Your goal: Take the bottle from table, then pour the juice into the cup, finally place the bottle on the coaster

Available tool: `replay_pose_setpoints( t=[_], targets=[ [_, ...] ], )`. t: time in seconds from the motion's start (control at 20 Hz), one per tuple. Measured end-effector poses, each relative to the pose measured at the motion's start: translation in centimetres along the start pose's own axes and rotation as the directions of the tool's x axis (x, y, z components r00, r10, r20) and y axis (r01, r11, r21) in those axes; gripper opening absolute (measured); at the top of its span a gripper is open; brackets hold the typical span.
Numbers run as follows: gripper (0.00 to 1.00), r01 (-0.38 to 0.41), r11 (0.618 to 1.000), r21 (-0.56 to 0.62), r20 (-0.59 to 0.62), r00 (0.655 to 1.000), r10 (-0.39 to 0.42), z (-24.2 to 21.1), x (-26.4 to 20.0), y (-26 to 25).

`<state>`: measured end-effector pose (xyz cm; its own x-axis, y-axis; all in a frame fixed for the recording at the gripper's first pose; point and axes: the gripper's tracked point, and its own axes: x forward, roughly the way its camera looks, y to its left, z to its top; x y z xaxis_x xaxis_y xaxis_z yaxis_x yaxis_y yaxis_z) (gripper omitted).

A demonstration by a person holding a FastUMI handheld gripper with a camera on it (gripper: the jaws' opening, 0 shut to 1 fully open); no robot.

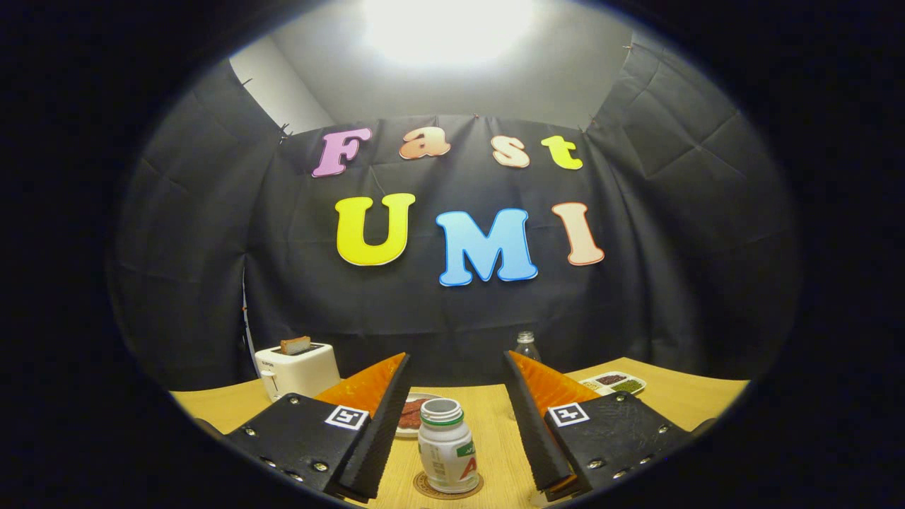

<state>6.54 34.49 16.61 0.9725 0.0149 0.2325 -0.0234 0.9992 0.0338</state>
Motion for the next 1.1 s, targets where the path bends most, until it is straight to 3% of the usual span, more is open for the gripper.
replay_pose_setpoints(
  t=[0.15, 0.45, 0.65, 0.85, 1.1],
  targets=[
    [0.77, 0.026, 1.000, 0.006, 0.023, 0.999, -0.026, 2.2, -1.3, -1.7],
    [0.77, -0.004, 1.000, -0.012, 0.071, 0.997, 0.005, 5.7, -2.9, -5.5],
    [0.77, 0.026, 0.997, -0.078, 0.071, 0.997, -0.021, 3.9, -3.2, -11.6],
    [0.77, 0.144, 0.986, -0.086, 0.020, 0.990, -0.142, 0.2, -2.7, -21.0],
    [0.78, 0.172, 0.983, -0.068, 0.018, 0.985, -0.171, -4.1, -3.1, -30.4]
  ],
)
